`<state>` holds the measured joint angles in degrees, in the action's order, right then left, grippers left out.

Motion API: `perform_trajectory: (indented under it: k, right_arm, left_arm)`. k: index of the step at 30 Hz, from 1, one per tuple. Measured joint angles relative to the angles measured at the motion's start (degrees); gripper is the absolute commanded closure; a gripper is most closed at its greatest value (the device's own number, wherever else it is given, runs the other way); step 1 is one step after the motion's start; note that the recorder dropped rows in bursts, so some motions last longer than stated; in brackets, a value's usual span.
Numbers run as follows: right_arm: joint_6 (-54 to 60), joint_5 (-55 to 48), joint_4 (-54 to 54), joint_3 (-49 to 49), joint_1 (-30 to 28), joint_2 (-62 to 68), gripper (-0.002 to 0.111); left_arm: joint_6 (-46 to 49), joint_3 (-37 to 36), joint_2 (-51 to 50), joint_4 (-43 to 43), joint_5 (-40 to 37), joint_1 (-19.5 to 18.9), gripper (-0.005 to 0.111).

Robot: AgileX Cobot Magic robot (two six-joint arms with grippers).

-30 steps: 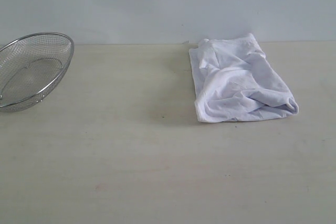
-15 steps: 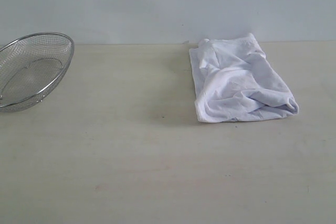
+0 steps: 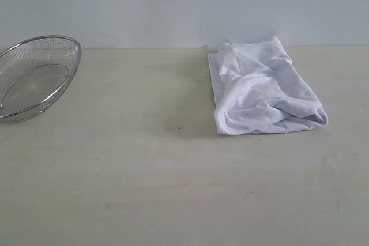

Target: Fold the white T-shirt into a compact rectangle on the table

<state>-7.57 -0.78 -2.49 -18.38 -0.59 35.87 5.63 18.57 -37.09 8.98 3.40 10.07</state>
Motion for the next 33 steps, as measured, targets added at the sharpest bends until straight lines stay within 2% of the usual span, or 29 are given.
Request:
perform_trajectory:
  k: [6, 10, 15, 21, 26, 33]
  right_arm:
    - [-0.1, 6.4, -0.2, -9.0, 0.0, 14.2, 0.109]
    - [-5.6, 14.2, -0.3, -11.3, 0.0, 18.3, 0.109]
    - [-8.1, 11.5, 4.0, -15.5, 1.1, 23.1, 0.109]
    - [-7.5, 7.1, 5.5, -19.1, 5.7, 31.4, 0.109]
    - [-6.9, 7.5, 5.7, -21.4, 5.8, 37.0, 0.109]
    - [-1.4, 8.6, 6.0, -23.0, 5.8, 42.8, 0.109]
  left_arm:
    - [-0.8, 11.3, -20.9, 0.6, 0.5, 2.2, 0.102]
    - [-4.3, 16.1, -31.2, 1.7, 1.7, 2.4, 0.102]
    - [-6.4, 21.4, -39.2, 2.2, 3.6, 2.8, 0.102]
    - [-6.7, 31.6, -47.8, 1.9, 3.1, 8.9, 0.102]
    - [-6.4, 40.0, -53.6, 1.8, 3.0, 13.7, 0.102]
    - [-5.0, 45.1, -58.0, 1.1, 6.1, 15.7, 0.102]
